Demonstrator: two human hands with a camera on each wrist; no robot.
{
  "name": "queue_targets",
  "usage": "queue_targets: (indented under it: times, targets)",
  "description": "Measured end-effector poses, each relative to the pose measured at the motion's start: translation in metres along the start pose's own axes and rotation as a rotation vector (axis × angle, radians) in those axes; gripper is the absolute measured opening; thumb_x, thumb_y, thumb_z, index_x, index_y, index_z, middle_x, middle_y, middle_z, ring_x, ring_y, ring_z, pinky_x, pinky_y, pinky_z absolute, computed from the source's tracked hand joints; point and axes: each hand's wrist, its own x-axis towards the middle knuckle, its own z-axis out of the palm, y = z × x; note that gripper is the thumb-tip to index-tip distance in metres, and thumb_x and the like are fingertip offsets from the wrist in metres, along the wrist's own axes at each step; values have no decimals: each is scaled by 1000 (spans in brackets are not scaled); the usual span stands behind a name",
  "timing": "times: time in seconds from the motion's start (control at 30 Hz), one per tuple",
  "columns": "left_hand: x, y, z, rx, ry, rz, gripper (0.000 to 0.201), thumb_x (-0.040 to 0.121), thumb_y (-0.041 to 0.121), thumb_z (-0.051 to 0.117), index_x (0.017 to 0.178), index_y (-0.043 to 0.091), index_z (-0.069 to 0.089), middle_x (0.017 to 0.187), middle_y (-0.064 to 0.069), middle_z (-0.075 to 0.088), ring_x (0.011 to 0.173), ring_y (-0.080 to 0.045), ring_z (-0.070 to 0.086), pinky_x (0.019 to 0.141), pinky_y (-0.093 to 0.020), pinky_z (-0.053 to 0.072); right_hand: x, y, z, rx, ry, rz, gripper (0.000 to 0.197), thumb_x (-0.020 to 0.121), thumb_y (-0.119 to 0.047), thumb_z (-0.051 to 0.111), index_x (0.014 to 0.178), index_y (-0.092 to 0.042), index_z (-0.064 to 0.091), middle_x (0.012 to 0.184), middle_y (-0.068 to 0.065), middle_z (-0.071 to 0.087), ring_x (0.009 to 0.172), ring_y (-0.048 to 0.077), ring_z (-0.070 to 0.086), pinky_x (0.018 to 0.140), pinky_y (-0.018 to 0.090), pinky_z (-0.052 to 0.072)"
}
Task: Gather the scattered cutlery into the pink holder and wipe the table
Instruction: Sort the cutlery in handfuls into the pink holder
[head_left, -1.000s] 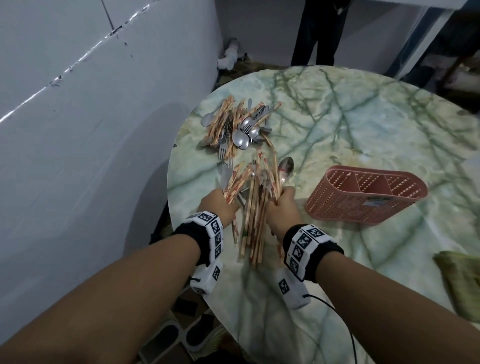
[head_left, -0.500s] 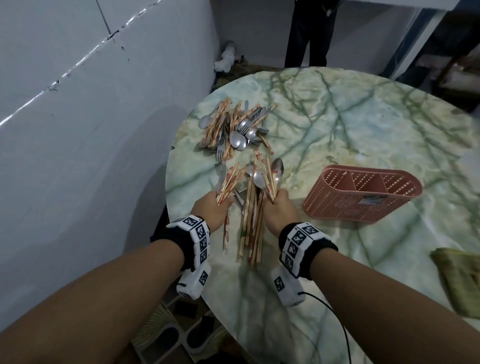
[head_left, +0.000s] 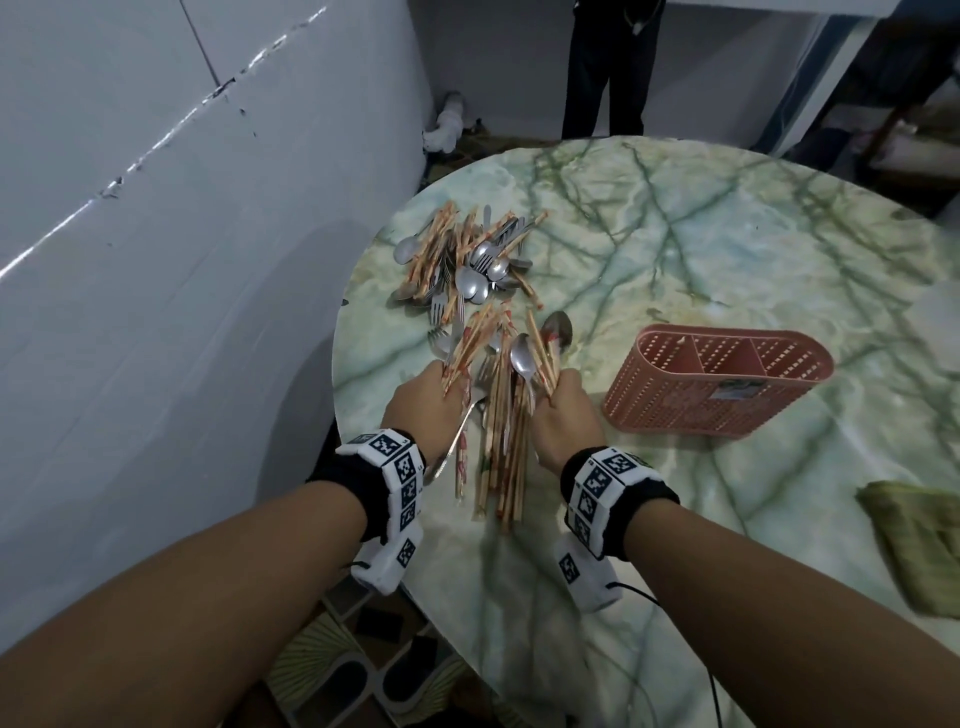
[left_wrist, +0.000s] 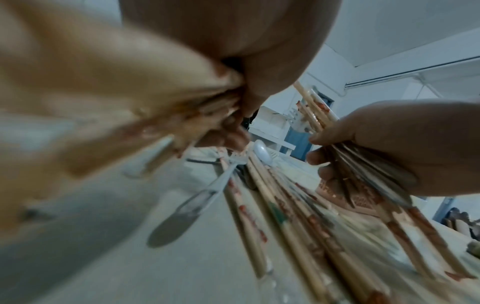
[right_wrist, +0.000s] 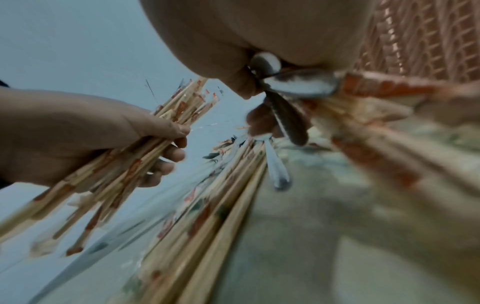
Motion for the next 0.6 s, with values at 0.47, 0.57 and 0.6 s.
queue_targets:
  times: [0.47,0.57,0.6]
  targets:
    - [23,114,30,-444,18,30,38,89,51,72,104,17,66,97,1,72,92,-21,67,87,-38,53,5,-21,-106,550,223,-239,16,97,-19,46,110,-12,52,75,1,48,59,16,43,54,33,40]
    - [28,136,49,-447,-27,32,43,82,53,76,89,12,65,82,-1,71,78,-24,67,78,-42,56,20,-12,-133,674,186,-213,7,94,-20,42,101,-21,42,85,6,53,71,30,61,69,52,54]
    - [29,142,56,-443,-36,27,41,83,50,77,84,11,63,75,-1,67,71,-23,63,71,-40,53,23,-7,-142,716,159,-200,6,98,-18,40,102,-22,39,91,7,57,78,32,68,73,51,57]
